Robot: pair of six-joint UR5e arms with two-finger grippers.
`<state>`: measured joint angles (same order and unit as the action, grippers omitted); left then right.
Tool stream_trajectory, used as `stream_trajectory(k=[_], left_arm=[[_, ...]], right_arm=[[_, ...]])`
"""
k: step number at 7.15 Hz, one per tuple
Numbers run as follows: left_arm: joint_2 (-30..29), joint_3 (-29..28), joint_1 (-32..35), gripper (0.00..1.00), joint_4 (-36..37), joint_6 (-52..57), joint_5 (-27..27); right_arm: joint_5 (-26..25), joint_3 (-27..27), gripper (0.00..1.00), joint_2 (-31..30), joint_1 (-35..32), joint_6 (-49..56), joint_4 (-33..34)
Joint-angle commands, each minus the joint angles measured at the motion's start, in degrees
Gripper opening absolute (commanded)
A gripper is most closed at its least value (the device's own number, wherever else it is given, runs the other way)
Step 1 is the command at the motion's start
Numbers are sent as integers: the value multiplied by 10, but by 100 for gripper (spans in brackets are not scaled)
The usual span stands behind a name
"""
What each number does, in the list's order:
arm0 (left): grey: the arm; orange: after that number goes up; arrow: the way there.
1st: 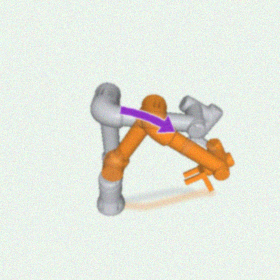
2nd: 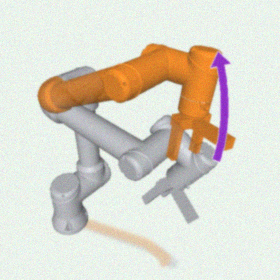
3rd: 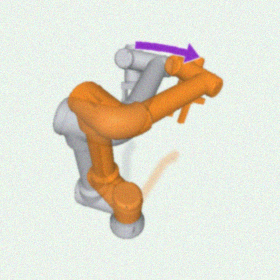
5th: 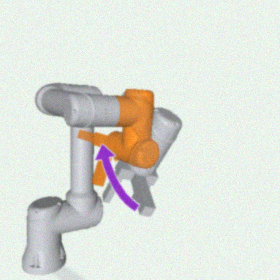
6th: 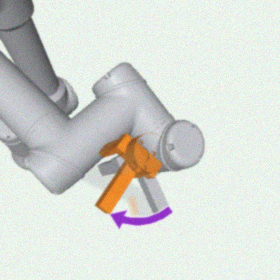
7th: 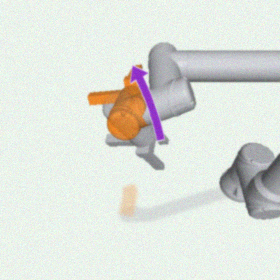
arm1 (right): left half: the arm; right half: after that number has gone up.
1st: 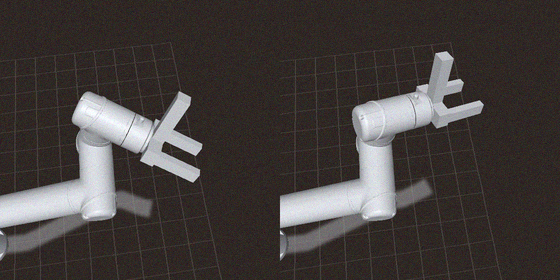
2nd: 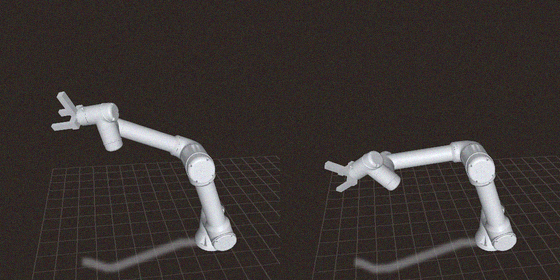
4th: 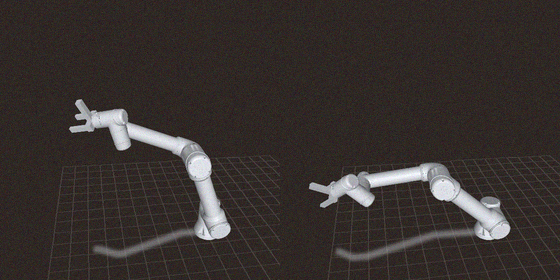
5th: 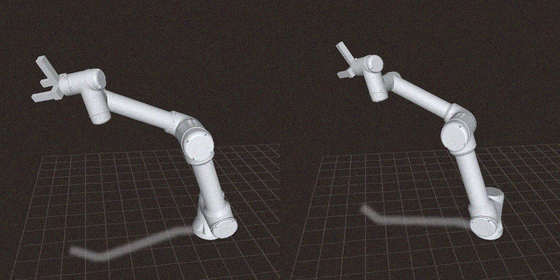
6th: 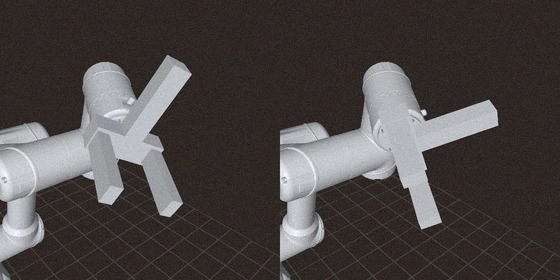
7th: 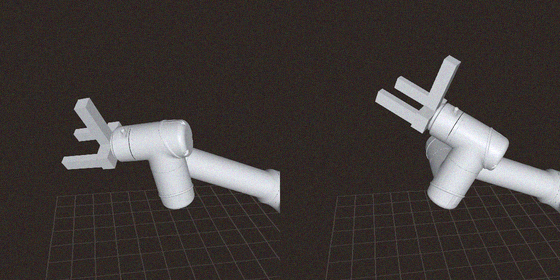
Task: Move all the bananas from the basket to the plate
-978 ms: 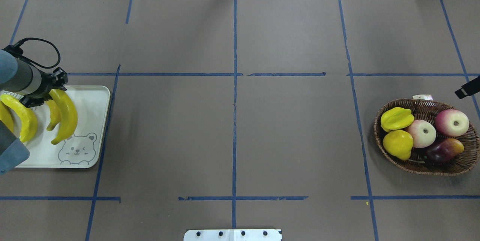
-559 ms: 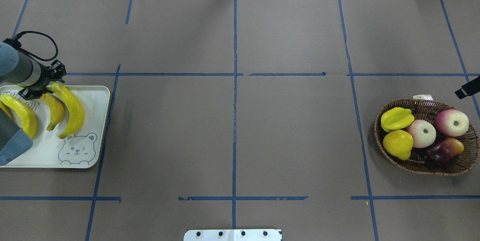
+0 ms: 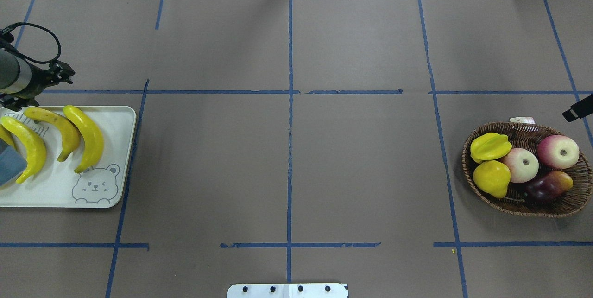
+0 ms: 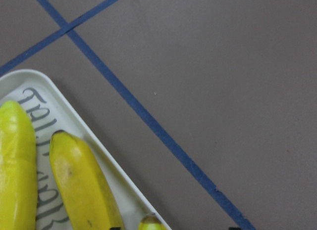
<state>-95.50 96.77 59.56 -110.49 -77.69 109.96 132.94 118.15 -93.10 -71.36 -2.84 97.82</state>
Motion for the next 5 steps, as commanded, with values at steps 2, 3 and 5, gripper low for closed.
stream_trajectory(k=[2,3,5], left_arm=[[54,9,120,100,6,351,97],[66,11,148,100,24,443,110],[73,25,199,100,118,656,111]], right_arm=[[0,-5,100,-16,-36,41,3],[0,-16,100,-18,-48,59,2],[1,-40,100,-18,-74,100,2]])
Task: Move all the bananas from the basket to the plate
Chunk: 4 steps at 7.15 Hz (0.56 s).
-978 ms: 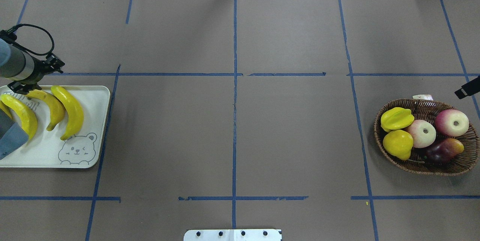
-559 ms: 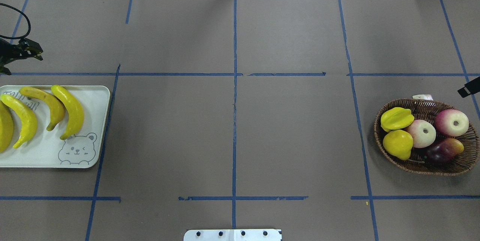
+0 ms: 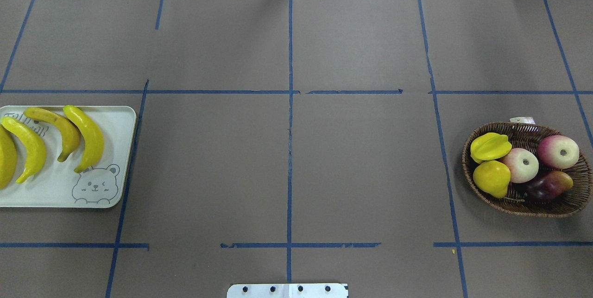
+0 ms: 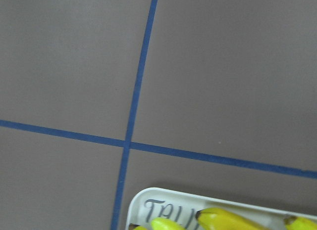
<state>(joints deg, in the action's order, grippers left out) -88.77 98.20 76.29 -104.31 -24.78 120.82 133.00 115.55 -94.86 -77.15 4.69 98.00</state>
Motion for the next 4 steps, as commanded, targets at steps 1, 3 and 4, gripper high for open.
stream_trajectory(k=[1,3,4], left_arm=[[5,36,41,100,129,190,3],[6,62,82,100,243,325,11],[9,59,116,100,282,377,50]], right_arm=[[0,-16,100,-4,-22,32,0],[1,-35,100,-12,-40,74,-2],[9,-53,100,-13,-61,107,-2]])
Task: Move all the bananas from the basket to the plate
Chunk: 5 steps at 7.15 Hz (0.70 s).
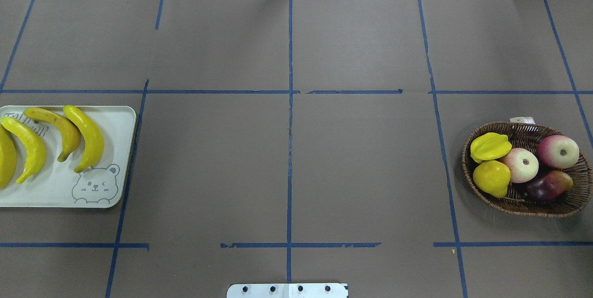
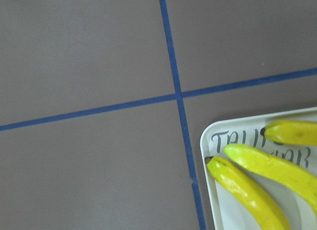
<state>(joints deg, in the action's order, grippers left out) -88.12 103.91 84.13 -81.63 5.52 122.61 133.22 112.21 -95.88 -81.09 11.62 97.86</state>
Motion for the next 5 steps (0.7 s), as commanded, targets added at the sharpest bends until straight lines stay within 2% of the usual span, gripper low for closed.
stream_trajectory(k=[1,2,5], left_arm=[[41,3,68,100,58,89,88],[63,5,81,100,55,88,128],[71,-23,80,100,20,85,127]], right_arm=[[33,-45,100,-11,-44,70,-3],[53,-70,100,-26,-65,101,-4],[47,-68,99,-49,-97,56,0]])
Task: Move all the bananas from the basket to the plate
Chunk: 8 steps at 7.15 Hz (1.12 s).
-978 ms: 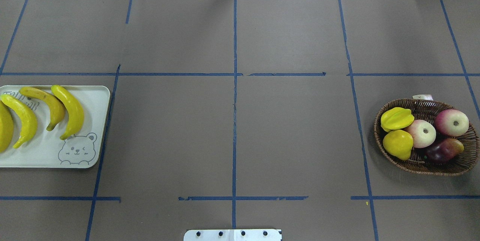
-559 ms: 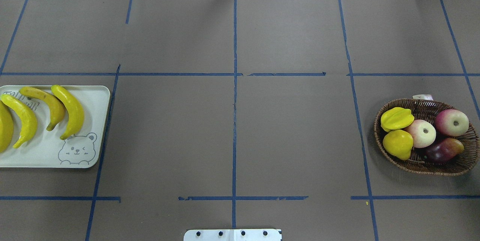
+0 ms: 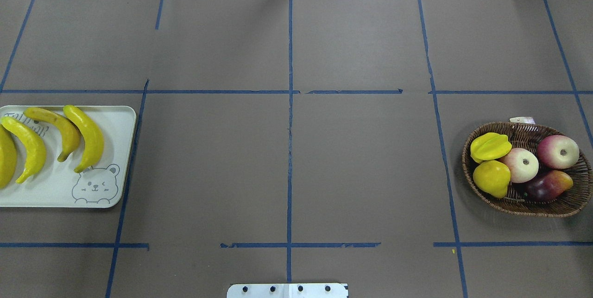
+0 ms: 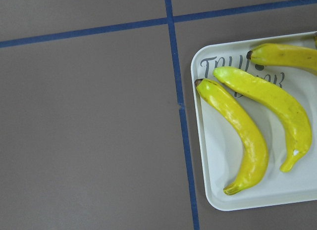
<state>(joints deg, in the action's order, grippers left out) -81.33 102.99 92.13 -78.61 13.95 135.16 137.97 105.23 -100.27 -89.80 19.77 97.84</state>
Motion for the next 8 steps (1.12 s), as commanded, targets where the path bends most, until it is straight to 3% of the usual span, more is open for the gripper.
stream_trajectory(k=[1,2,8], left_arm=[[1,-17,-1,100,-31,2,-2],[4,-12,1,100,-63,-2,-3],[38,6,0,100,-66,4,-3]], right_arm=[[-4,3,99,-5,-9,-56,-3],[-4,1,100,-5,-9,-56,-5],[-17,2,100,-12,-9,-54,-6]])
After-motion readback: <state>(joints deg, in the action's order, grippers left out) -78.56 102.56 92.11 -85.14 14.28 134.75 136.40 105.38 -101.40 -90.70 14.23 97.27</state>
